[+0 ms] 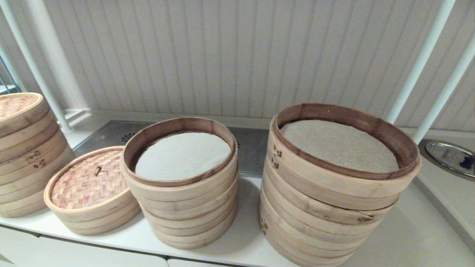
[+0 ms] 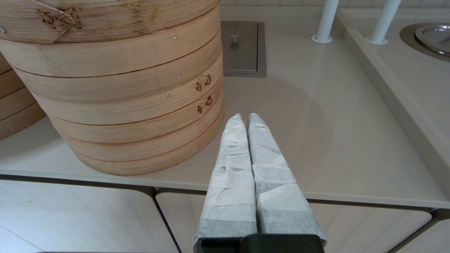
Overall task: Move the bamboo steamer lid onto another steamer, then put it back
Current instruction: Pick up the steamer
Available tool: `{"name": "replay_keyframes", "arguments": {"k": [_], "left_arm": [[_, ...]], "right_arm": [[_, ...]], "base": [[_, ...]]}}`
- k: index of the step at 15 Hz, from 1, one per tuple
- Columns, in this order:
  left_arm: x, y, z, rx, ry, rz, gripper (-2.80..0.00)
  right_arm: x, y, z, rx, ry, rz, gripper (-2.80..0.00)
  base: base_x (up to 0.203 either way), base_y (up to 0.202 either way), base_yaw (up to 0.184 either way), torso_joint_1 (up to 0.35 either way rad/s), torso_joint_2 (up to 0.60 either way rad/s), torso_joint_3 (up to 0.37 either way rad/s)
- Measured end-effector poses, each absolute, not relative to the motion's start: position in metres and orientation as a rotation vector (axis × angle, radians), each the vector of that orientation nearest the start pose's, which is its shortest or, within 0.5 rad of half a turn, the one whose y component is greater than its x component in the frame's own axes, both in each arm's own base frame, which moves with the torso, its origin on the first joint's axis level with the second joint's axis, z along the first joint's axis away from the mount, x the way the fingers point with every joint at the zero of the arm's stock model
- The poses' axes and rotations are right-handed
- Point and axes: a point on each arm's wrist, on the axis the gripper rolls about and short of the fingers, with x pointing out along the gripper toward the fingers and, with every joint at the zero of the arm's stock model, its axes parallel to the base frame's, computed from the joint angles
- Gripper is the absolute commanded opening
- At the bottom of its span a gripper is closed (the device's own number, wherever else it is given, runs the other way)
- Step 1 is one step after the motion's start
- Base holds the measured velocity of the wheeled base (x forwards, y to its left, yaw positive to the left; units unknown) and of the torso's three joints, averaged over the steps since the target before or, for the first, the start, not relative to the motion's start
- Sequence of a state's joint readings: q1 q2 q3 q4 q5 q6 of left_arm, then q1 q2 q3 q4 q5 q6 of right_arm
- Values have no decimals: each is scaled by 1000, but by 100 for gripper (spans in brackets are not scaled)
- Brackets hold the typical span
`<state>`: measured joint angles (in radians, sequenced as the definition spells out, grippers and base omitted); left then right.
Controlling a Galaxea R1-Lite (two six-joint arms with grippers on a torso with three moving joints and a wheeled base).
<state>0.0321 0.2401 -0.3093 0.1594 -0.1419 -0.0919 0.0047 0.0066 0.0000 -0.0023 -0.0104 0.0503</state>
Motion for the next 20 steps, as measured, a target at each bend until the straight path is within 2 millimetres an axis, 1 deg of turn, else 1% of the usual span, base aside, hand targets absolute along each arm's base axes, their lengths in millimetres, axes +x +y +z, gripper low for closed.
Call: {"name": "replay_keyframes", "arguments": {"k": [2, 7, 9, 12, 16, 20], "left_arm": [[-26, -4, 144, -77, 65, -119, -280], [-36, -3, 119, -13, -1, -124, -280], [-33, -3, 106, 25, -31, -104, -280], [-26, -2, 90, 37, -69, -66, -280], [-23, -1, 82, 40, -61, -50, -280], [-23, -1, 81, 42, -56, -50, -280]], "right_arm": [[-22, 0, 76, 50, 4, -6, -280], [-22, 0, 76, 50, 5, -6, -280], [-22, 0, 76, 50, 4, -7, -280], [-22, 0, 76, 50, 4, -6, -280], [-22, 0, 76, 50, 4, -6, -280], [-22, 0, 76, 50, 4, -6, -280]], "base": [[0, 0, 0, 0, 0, 0], [0, 0, 0, 0, 0, 0], [0, 0, 0, 0, 0, 0], [0, 0, 0, 0, 0, 0], [0, 0, 0, 0, 0, 0], [0, 0, 0, 0, 0, 0]]}}
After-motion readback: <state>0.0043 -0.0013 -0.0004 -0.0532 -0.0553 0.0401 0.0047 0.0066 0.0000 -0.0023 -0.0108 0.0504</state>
